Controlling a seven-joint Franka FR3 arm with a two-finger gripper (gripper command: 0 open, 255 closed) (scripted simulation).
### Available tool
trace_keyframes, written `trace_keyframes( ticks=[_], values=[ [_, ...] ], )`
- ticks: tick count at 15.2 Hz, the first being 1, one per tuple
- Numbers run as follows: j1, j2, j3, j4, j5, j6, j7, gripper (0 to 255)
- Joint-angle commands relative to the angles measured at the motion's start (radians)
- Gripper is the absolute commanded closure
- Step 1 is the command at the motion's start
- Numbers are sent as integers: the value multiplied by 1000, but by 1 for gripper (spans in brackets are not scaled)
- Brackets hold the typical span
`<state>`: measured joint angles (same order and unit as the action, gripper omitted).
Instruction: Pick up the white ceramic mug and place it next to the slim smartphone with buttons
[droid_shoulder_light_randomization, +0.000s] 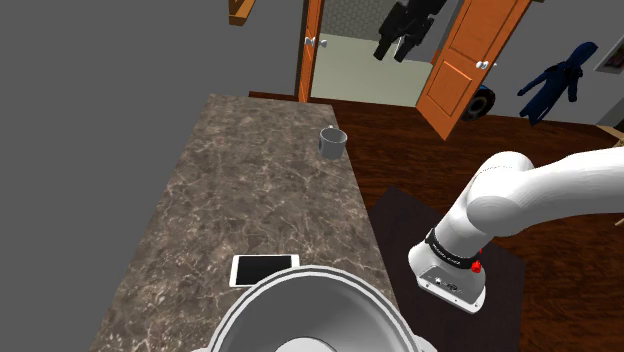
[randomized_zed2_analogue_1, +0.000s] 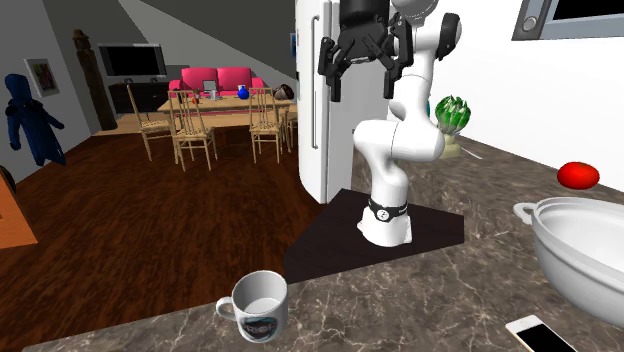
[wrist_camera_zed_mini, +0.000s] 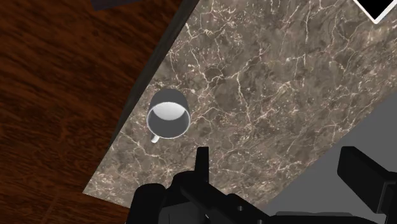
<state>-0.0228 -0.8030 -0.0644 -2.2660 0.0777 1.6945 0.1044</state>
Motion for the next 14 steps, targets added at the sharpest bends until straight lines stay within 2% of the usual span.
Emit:
trace_keyframes(
  ticks=[1,8,14],
  values=[
    [0,0,0,0,0,0,0,0],
    [-10,83,12,-161,-39,236,-23,0],
    [-22,212,17,-251,-76,449,-33,0]
  ],
)
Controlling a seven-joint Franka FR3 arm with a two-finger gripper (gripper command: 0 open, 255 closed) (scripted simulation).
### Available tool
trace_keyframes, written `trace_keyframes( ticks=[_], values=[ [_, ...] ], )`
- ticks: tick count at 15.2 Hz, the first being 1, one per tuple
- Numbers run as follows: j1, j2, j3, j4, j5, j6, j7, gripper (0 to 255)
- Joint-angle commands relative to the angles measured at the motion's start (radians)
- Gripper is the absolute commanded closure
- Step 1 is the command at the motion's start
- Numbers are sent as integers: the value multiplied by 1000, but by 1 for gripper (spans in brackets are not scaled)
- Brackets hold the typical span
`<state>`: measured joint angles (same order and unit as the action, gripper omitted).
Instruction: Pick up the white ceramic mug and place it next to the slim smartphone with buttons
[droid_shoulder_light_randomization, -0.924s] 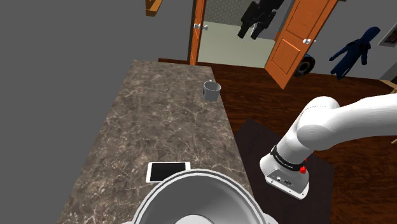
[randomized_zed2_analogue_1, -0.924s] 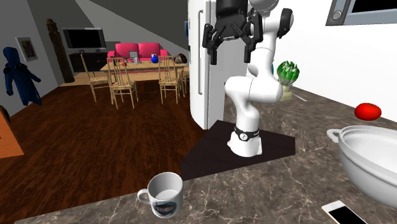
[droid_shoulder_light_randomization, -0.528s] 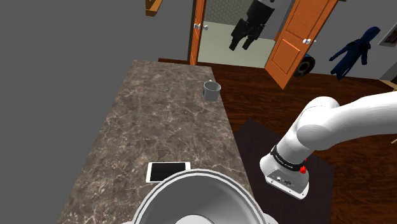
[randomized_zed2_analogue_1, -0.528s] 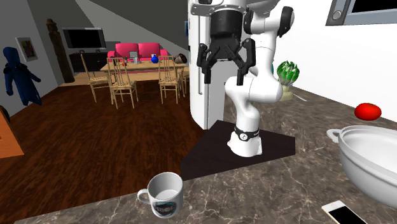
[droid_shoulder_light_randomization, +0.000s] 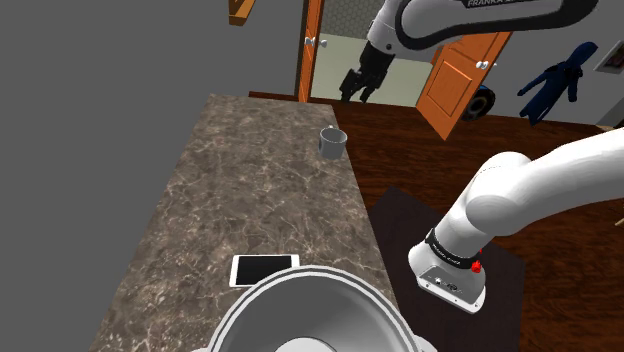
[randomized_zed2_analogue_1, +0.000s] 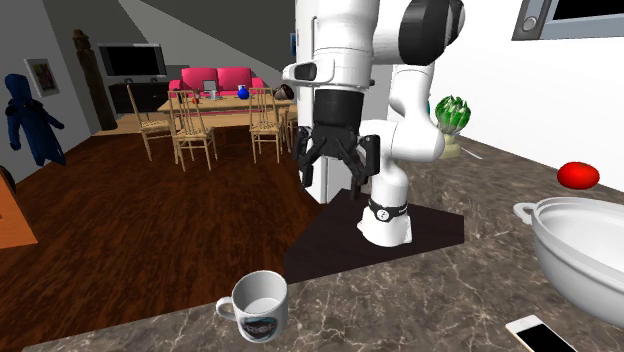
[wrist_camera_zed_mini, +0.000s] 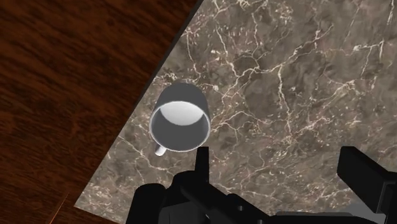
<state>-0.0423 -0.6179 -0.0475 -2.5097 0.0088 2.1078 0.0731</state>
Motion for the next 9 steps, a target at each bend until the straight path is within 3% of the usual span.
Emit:
trace_keyframes(
  ticks=[1,9],
  values=[
    [-5,53,1,-17,-14,71,-3,0],
    [-35,314,7,-47,-83,356,9,0]
  ],
)
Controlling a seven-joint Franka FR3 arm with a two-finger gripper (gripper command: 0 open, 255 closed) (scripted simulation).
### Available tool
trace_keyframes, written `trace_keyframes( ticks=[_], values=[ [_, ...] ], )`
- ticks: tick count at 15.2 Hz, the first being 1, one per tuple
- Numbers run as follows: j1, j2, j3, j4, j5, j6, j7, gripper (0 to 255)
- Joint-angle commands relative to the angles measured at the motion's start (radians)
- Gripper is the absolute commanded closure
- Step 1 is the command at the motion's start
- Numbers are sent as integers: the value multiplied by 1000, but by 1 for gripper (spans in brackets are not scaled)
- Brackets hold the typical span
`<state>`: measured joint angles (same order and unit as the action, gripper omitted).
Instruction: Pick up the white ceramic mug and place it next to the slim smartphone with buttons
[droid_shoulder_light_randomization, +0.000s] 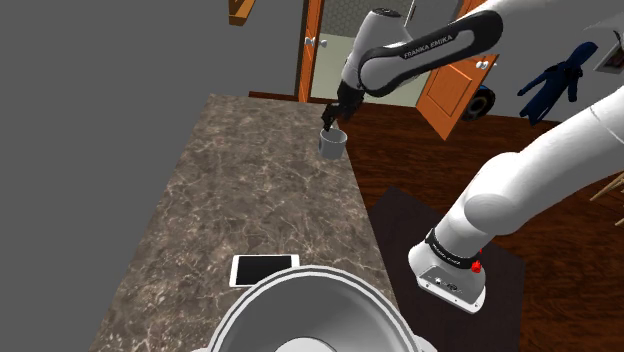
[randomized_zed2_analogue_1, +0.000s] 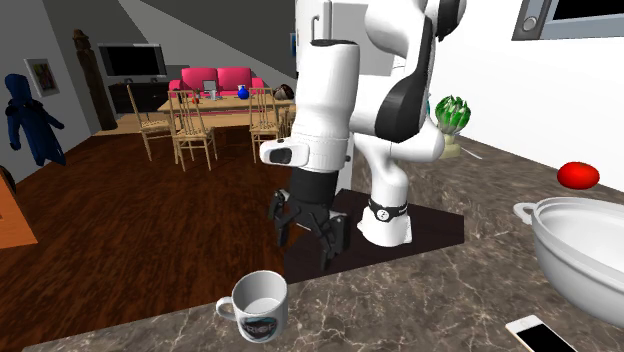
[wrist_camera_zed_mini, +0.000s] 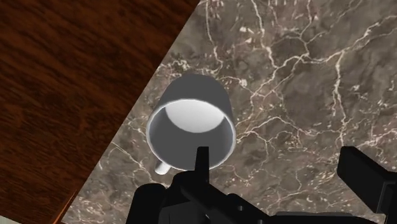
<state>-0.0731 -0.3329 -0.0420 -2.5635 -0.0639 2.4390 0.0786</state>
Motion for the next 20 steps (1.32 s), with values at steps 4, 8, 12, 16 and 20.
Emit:
trace_keyframes(
  ticks=[4,8,12,16,20],
  values=[
    [-26,183,5,28,-64,154,28,0],
    [-38,286,4,47,-102,236,50,0],
    [-41,344,1,51,-114,291,59,0],
    [-43,368,-1,54,-119,311,63,0],
    [-43,368,-1,54,-119,311,63,0]
  ],
)
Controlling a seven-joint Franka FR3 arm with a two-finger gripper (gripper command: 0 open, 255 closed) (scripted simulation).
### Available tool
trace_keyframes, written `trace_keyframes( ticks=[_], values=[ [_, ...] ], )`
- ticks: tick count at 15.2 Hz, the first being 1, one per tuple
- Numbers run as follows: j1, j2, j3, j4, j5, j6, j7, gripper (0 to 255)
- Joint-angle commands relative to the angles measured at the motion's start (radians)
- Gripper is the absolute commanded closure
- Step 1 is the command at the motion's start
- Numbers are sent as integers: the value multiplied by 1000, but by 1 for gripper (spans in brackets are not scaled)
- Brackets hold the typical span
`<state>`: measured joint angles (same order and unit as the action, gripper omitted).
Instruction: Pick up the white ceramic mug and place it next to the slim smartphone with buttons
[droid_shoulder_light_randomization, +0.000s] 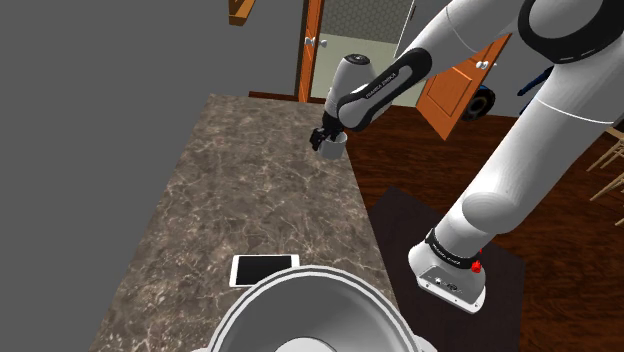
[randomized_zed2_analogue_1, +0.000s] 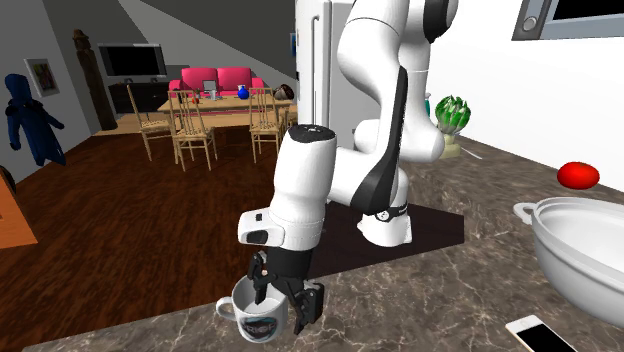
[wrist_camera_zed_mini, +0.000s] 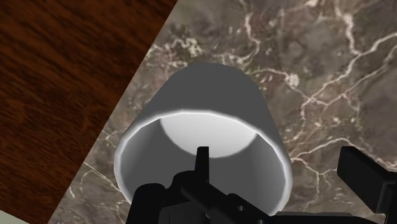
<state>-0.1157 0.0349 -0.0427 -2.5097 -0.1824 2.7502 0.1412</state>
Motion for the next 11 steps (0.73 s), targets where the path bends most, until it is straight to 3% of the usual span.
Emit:
trace_keyframes(
  ticks=[1,2,3,11],
  values=[
    [0,0,0,0,0,0,0,0],
    [0,0,0,0,0,0,0,0],
    [0,0,0,0,0,0,0,255],
    [0,0,0,0,0,0,0,255]
  ],
)
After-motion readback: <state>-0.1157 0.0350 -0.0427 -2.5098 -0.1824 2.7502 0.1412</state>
